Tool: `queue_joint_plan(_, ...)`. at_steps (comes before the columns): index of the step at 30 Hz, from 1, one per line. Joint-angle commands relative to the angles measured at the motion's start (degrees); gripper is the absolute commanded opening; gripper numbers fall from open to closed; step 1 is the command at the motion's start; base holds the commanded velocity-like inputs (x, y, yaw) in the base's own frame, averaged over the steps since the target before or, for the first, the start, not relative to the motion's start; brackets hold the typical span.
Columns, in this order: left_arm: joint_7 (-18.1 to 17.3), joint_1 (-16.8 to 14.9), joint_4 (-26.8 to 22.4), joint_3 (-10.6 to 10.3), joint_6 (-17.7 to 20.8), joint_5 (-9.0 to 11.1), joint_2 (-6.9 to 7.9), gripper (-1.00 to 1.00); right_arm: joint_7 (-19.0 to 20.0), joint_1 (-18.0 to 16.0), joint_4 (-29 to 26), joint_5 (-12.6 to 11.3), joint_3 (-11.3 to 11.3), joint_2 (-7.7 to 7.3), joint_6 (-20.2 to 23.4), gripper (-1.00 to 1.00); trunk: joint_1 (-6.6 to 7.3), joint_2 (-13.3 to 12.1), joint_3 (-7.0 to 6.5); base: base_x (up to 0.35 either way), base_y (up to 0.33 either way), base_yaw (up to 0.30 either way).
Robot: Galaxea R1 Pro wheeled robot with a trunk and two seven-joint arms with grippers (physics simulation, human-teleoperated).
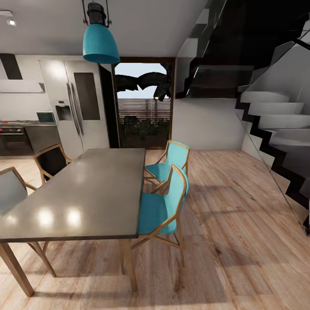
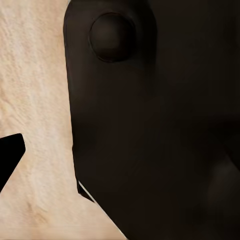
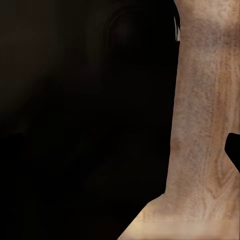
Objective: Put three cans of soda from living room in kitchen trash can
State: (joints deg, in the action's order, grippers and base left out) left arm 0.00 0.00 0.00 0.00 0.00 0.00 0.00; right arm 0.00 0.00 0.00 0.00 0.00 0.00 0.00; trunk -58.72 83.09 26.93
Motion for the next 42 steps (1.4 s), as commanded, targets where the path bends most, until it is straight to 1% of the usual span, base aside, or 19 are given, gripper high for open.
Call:
queue_joint_plan(1, 0.0, 0.0, 0.0, 0.0, 0.0, 0.0, 0.00, 1.00, 0.0, 0.0, 0.0, 0.0, 0.0, 0.00, 0.0, 1.00, 0.00, 0.0, 0.00, 0.000, 0.000, 0.000)
queue_joint_plan(3, -0.7, 0.0, -0.2, -0.3, -0.7, -0.3, -0.18, 1.00, 0.3, -0.1, -0.1, 0.7, 0.4, 0.18, -0.1, 1.00, 0.00, 0.0, 0.00, 0.000, 0.000, 0.000)
queue_joint_plan(5, -0.7, 0.0, -0.2, -0.4, -1.1, -0.3, -0.18, 1.00, 0.3, -0.1, -0.1, 0.7, 0.4, 0.18, -0.2, 1.00, 0.00, 0.0, 0.00, 0.000, 0.000, 0.000)
queue_joint_plan(24, -0.7, 0.0, -0.2, -0.4, -1.2, -0.3, -0.18, 1.00, 0.3, -0.1, -0.1, 0.7, 0.4, 0.18, -0.2, 1.00, 0.00, 0.0, 0.00, 0.000, 0.000, 0.000)
queue_joint_plan(29, -2.3, -1.6, -1.6, 0.0, -2.4, 0.2, 1.44, 1.00, 0.3, -0.1, -1.5, 0.6, 0.2, -1.14, -1.6, 1.00, 0.00, 0.0, 0.00, 0.000, 0.000, 0.000)
queue_joint_plan(31, -2.9, -1.7, -2.3, 0.0, -2.4, 0.3, 2.03, 1.00, 0.3, -0.1, -2.1, 0.6, 0.2, -1.33, -2.3, 1.00, 0.00, 0.0, 0.00, 0.000, 0.000, 0.000)
queue_joint_plan(36, -4.3, -1.9, -3.9, -0.1, -1.8, 0.3, 2.28, 1.00, 0.3, 0.0, -3.7, 0.6, 0.2, -1.62, -3.9, 1.00, 0.00, 0.0, 0.00, 0.000, 0.000, 0.000)
queue_joint_plan(37, -4.4, -1.9, -19.6, 0.0, -1.6, 0.3, 2.30, 1.00, 0.3, 0.0, -16.1, 0.6, 0.2, -1.63, -11.5, 1.00, 0.00, 0.0, 0.00, 0.000, 0.000, 0.000)
queue_joint_plan(38, -4.4, -1.9, -21.9, 0.0, -1.1, 0.3, 2.32, 1.00, 0.3, 0.0, -18.1, 0.6, 0.3, -1.61, -11.6, 1.00, 0.00, 0.0, 0.00, 0.000, 0.000, 0.000)
queue_joint_plan(39, -4.4, -1.8, -30.6, 0.1, 1.1, 0.4, 2.34, 1.00, 0.3, 0.1, -24.8, 0.6, 0.3, -1.48, -11.8, 1.00, 0.00, 0.0, 0.00, 0.000, 0.000, 0.000)
queue_joint_plan(42, -4.5, -1.5, -41.8, 0.1, 4.0, 0.4, 2.38, 1.00, 0.2, 0.3, -32.2, 0.7, 0.8, -1.37, -11.8, 1.00, 0.00, 0.0, 0.00, 0.000, 0.000, 0.000)
